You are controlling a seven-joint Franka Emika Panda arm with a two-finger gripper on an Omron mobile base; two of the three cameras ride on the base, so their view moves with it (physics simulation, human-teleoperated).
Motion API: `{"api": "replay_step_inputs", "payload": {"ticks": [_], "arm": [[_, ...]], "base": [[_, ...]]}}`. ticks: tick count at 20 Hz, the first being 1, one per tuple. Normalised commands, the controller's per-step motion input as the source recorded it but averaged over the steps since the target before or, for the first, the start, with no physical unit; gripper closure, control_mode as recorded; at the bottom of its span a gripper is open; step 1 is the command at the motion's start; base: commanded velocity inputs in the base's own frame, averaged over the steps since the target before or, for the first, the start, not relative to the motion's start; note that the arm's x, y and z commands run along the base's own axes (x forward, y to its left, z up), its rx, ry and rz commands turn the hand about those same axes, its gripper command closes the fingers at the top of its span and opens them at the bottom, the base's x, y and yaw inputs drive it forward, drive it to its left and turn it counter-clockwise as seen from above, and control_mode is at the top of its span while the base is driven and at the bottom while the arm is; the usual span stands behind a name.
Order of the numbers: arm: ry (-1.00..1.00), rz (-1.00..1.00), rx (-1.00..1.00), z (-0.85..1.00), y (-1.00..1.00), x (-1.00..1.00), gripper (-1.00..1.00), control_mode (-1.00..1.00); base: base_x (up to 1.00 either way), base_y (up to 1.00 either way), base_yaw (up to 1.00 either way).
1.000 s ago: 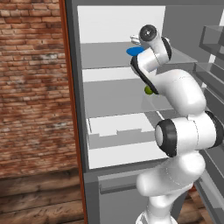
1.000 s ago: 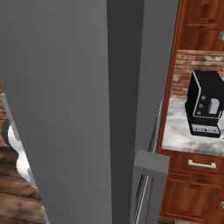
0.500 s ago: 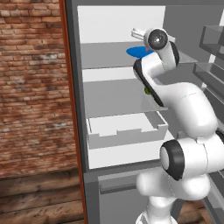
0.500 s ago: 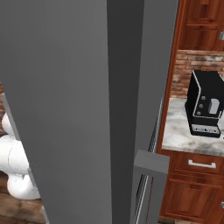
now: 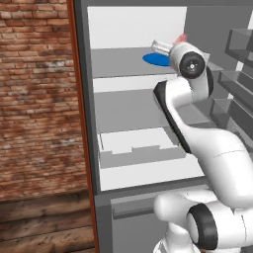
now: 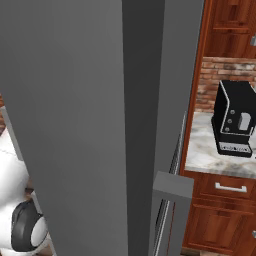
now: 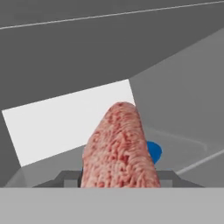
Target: Retrieve the steak from the fridge and place it on the cutting board.
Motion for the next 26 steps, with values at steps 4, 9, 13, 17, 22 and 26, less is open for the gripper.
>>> {"api": "replay_step_inputs", "payload": {"ticks": [4,9,13,17,22,26], "arm": [[-0.08,0.04,-0.01,0.11,0.01,-1.0,1.0,-1.0],[-0.01,0.06,-0.01,0.01,0.17,-0.98,1.0,-1.0],[0.0,0.06,0.0,0.0,0.16,-0.71,1.0,-1.0],[0.01,0.02,0.0,-0.04,0.04,-0.35,1.0,-1.0],[0.01,0.0,0.0,-0.07,0.02,-0.31,1.0,-1.0],[0.05,0.0,0.0,-0.1,0.0,-0.52,1.0,-1.0]], "base": [[0.0,0.0,0.0],[0.0,0.0,0.0],[0.0,0.0,0.0],[0.0,0.0,0.0],[0.0,0.0,0.0],[0.0,0.0,0.0]]}}
